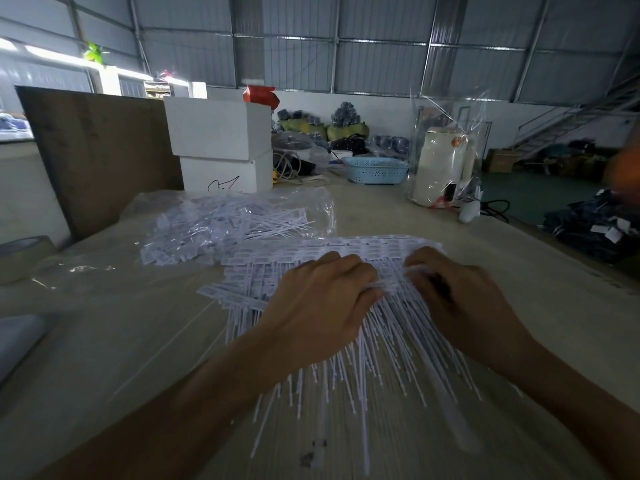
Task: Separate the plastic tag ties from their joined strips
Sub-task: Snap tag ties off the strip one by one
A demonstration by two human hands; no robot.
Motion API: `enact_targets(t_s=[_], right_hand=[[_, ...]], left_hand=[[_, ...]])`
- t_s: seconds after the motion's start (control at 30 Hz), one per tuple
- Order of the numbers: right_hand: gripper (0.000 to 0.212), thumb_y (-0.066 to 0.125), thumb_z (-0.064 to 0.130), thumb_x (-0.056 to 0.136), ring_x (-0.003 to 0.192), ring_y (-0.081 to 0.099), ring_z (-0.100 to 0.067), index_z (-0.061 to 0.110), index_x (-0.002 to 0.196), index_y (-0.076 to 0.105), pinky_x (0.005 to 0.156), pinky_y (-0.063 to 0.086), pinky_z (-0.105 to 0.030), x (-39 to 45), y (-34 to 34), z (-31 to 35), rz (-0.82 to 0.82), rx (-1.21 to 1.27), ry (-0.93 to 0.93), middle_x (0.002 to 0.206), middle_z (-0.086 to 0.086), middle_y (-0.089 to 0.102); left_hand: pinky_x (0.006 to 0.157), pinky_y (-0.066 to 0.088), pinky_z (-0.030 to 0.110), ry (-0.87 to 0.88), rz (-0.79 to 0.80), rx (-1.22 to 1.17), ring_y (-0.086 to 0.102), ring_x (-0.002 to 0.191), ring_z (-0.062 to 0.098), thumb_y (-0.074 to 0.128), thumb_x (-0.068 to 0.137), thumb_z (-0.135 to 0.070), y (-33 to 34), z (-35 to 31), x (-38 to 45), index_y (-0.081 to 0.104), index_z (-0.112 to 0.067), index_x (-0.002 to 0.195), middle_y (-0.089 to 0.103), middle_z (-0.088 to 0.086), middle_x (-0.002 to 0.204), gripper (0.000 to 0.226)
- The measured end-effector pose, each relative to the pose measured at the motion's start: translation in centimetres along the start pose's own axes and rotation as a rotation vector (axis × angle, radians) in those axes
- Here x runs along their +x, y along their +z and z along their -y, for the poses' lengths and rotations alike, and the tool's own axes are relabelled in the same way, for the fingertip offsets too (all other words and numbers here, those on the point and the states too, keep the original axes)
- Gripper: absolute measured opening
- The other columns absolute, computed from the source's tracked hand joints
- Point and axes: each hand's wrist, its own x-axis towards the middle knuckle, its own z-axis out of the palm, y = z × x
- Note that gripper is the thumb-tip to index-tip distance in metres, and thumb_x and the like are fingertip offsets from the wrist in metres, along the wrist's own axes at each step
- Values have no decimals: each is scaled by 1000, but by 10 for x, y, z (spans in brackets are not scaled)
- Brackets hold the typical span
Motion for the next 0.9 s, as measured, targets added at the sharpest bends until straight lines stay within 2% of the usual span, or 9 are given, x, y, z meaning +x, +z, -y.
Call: enact_targets(t_s=[0.07,0.17,0.23,0.33,0.4,0.53,0.67,0.8,0.9], right_hand=[[15,52,18,102,65,59,2,27,90,56,49,38,-12,5,-8,-10,-74,-4,158,67,10,60],[17,51,17,102,75,58,9,29,94,59,58,39,-11,9,-23,-19,-95,103,290,85,18,63],[25,47,16,103,63,55,2,36,99,62,54,39,-18,10,-22,-12,8,213,288,81,17,61],[31,44,20,105,43,36,-1,39,99,68,42,30,-13,5,-12,7,265,516,293,59,14,50],[28,42,39,103,45,32,-5,34,103,70,43,28,-17,2,-9,16,394,694,364,61,9,47],[55,45,60,90,50,28,-11,12,110,63,46,25,-25,-2,-9,19,443,838,411,65,2,43],[30,52,42,97,50,36,-10,23,114,68,45,31,-21,-2,-10,27,407,747,225,68,-6,46],[20,54,32,99,49,36,-12,19,99,68,46,22,-26,0,-11,23,287,814,377,65,-4,47],[17,54,26,98,49,39,-9,17,94,68,47,23,-26,0,-12,20,249,941,475,64,0,47]], left_hand=[[68,52,37,40,-47,-16,61,87,16,40,102,-38,-1,-3,-3,69,-19,101,67,-7,96,34],[66,52,34,40,-106,-51,58,87,14,48,99,-40,0,-5,-2,69,-20,103,66,-8,96,29],[65,51,32,28,-140,-58,57,88,15,58,95,-40,0,-3,-1,69,-19,105,65,-7,96,25],[65,48,30,14,-168,-35,54,89,15,65,92,-38,2,-2,-2,68,-19,104,63,-6,94,23],[65,49,32,2,-172,-47,54,88,15,63,92,-39,3,-2,-3,68,-20,103,63,-6,92,23],[68,51,40,-22,-166,-74,56,88,18,54,95,-40,4,-1,-2,68,-18,101,63,-4,90,27],[77,50,42,-6,-84,-80,58,93,18,49,98,-41,0,-2,-2,69,-18,111,66,-3,99,33],[92,47,39,19,38,-103,56,110,21,58,98,-25,-6,6,0,56,-19,136,64,0,124,38],[89,44,35,-4,21,-46,57,110,19,60,96,-29,-5,7,-3,54,-22,138,63,-2,126,43]])
